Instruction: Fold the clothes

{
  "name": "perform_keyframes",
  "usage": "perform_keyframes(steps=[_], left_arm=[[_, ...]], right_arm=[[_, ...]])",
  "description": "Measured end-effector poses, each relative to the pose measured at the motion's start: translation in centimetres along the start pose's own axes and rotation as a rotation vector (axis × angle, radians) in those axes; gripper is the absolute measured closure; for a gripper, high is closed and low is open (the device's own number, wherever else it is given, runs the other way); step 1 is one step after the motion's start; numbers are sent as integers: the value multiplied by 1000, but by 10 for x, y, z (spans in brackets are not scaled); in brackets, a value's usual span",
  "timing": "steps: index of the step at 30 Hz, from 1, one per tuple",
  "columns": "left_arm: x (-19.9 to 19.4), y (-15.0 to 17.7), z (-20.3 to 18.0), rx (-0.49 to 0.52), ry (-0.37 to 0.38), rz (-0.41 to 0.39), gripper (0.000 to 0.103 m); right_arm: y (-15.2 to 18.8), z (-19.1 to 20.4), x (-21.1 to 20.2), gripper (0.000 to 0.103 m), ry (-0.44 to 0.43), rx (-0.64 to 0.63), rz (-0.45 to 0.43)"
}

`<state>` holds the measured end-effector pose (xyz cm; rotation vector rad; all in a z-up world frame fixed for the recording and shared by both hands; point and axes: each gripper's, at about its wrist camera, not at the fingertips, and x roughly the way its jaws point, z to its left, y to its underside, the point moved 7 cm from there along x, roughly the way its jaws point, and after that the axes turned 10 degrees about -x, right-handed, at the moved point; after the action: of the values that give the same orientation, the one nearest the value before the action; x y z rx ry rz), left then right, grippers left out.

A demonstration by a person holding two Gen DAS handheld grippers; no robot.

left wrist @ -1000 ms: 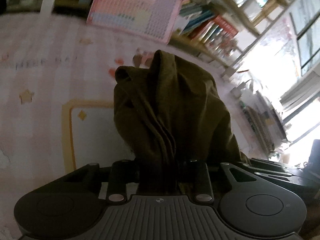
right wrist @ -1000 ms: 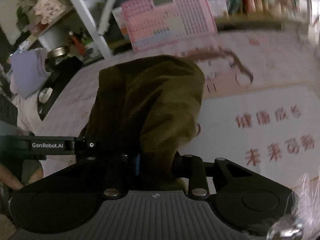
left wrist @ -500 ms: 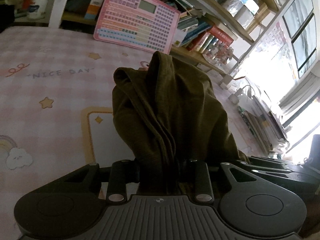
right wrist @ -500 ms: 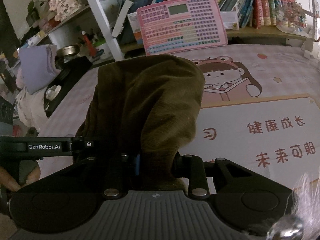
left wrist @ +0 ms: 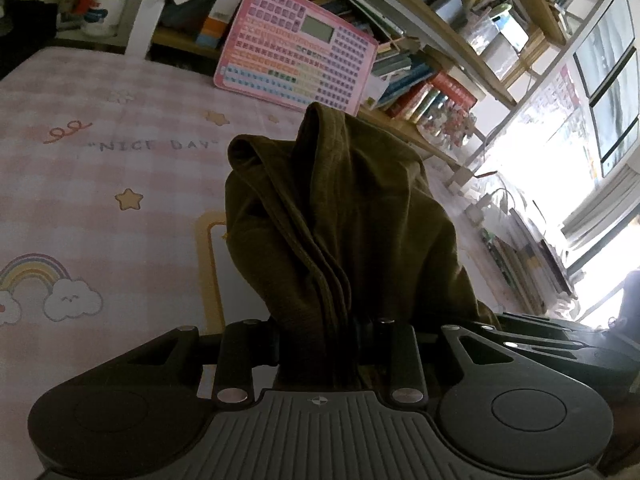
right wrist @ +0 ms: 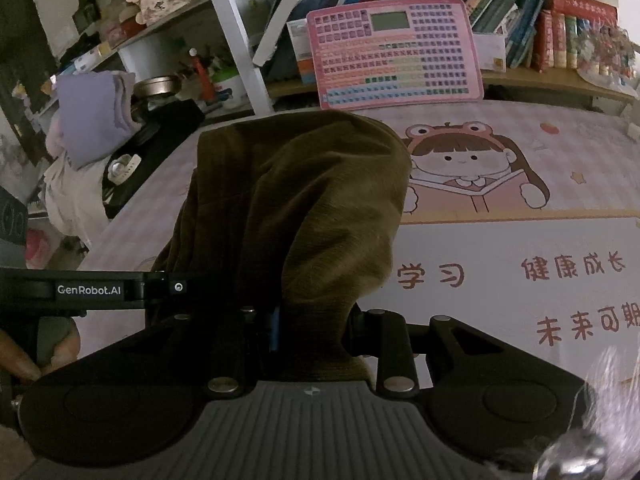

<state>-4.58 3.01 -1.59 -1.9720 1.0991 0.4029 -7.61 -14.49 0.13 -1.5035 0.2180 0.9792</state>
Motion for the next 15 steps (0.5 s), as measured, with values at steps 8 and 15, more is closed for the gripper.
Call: perform_keyframes(steps=[8,15], left_arm=[[3,-3,-1,5,7,1,74],[9,-12,-4,22,10,-6,73]], right_arm=[[-2,0,0,77,9,-2,-2],[-10,-7,3,76,16,5,-8]])
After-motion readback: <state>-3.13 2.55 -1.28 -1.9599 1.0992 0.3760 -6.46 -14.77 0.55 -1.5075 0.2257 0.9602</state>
